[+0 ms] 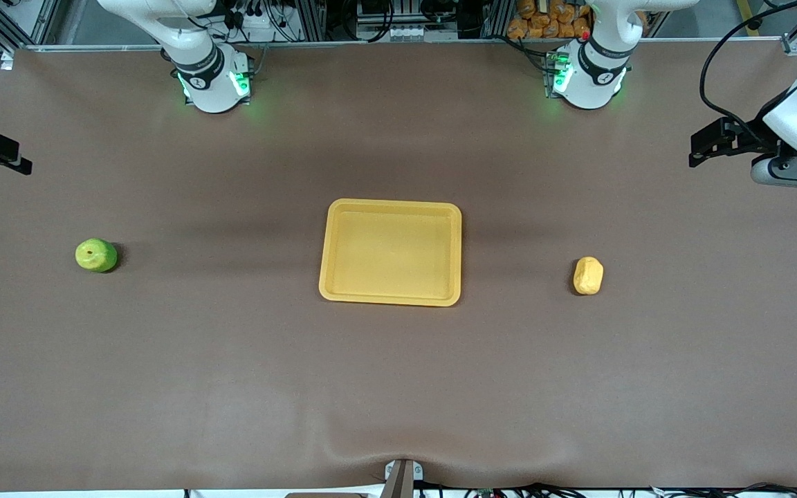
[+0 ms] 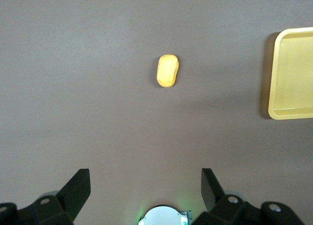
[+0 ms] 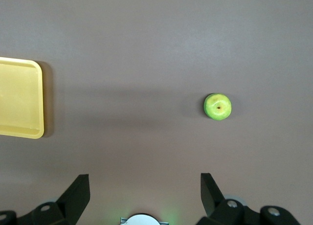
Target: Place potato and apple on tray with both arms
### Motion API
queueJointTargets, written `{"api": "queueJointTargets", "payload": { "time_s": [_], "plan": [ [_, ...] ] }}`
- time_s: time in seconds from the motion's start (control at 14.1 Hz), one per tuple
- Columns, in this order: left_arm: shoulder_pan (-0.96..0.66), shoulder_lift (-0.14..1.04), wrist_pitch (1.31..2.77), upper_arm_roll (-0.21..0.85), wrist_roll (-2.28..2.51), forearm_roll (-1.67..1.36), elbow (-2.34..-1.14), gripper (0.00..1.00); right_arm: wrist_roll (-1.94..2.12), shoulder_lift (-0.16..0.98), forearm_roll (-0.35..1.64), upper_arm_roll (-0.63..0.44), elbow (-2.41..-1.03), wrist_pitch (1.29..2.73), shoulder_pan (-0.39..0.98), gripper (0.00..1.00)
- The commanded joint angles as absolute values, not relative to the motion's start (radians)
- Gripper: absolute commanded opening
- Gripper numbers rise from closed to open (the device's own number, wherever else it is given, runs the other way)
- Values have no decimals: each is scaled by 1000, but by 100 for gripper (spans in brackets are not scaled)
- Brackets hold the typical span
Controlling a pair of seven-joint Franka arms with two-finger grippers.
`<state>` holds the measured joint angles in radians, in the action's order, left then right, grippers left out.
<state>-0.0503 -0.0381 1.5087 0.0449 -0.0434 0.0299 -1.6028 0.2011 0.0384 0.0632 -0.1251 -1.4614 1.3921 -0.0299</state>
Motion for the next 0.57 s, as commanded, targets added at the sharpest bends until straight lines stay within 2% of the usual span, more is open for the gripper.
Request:
{"api": "queueJointTargets", "payload": {
  "time_s": [0.0, 0.5],
  "plan": [
    [-57, -35, 1488, 37, -58, 31, -1582, 100, 199, 38, 78, -110, -1451, 1382, -41, 100],
    [-74, 50, 1493, 44, -57, 26, -1520, 100, 199, 78, 71, -114, -1456, 1378, -77, 100]
  ]
}}
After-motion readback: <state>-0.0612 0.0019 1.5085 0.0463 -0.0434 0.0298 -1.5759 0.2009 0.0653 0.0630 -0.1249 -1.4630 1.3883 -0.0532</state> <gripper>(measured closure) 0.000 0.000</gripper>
